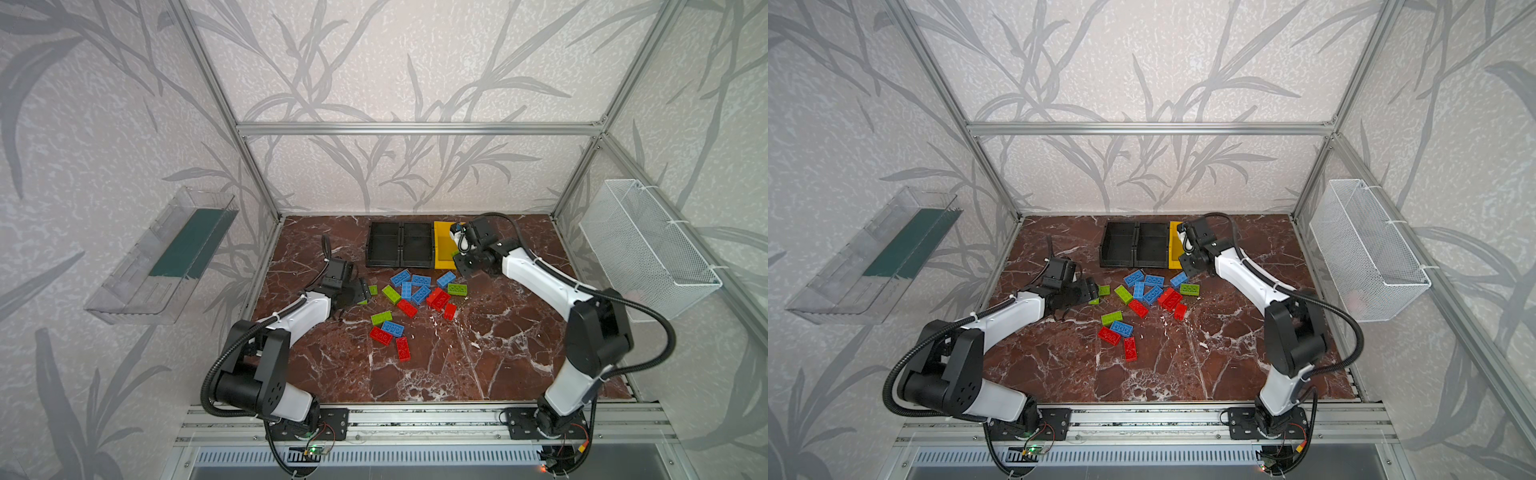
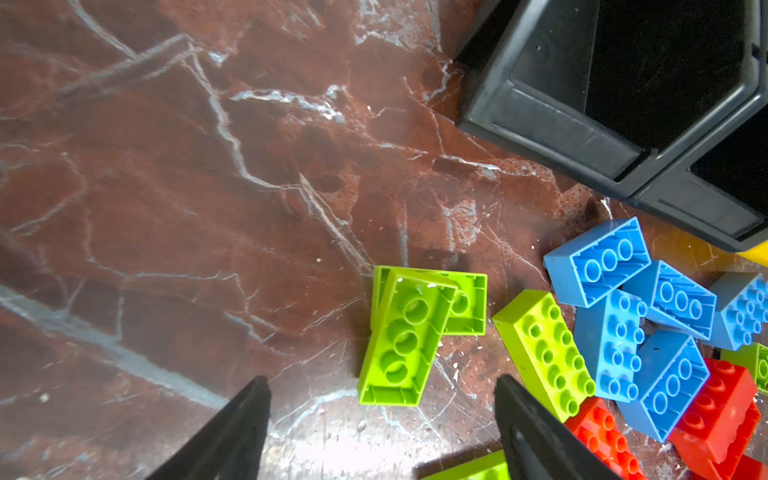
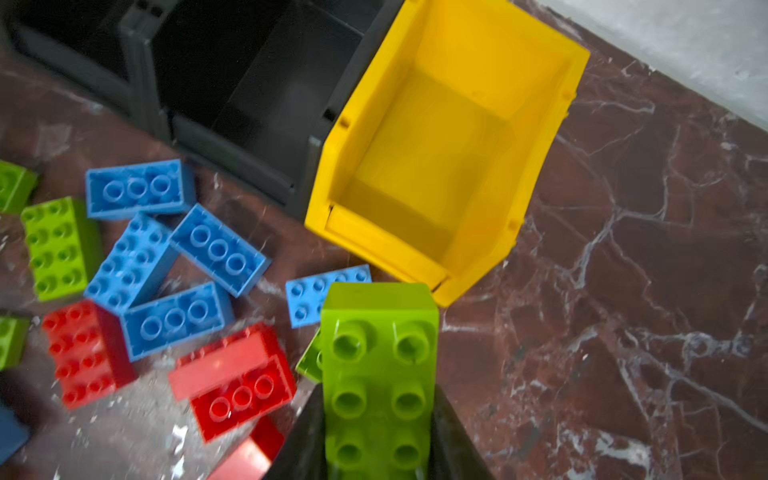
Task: Sort the legos into containers by color
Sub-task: Place the lego in the container.
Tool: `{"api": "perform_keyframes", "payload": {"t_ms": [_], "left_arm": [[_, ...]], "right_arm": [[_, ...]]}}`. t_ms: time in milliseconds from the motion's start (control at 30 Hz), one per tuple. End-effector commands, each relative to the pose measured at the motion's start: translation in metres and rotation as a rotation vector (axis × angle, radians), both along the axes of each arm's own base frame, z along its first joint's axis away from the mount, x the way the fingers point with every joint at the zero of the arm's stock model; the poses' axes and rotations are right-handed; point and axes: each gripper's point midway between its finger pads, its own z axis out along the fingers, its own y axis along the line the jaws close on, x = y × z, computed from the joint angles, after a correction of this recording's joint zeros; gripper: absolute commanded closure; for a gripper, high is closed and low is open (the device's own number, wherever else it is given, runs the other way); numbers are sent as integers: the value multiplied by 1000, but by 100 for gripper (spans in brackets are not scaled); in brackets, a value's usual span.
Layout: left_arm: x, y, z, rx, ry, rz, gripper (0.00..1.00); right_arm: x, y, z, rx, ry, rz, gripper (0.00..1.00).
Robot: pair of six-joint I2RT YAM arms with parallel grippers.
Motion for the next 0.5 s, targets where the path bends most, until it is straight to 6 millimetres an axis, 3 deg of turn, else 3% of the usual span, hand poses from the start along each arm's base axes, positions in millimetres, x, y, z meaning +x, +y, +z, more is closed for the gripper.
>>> {"api": "perform_keyframes", "payload": {"t_ms": [0, 200, 467], "left_arm": [[3, -4, -3, -15, -7, 11, 16], [11, -10, -8, -9, 11, -11, 18], [19, -15, -11, -13, 32, -11, 19]], "right_arm": [[23, -22, -16, -44, 96, -74, 70], [44, -25, -17, -90, 135, -32, 69], [51, -20, -12, -70, 161, 86, 66]]}}
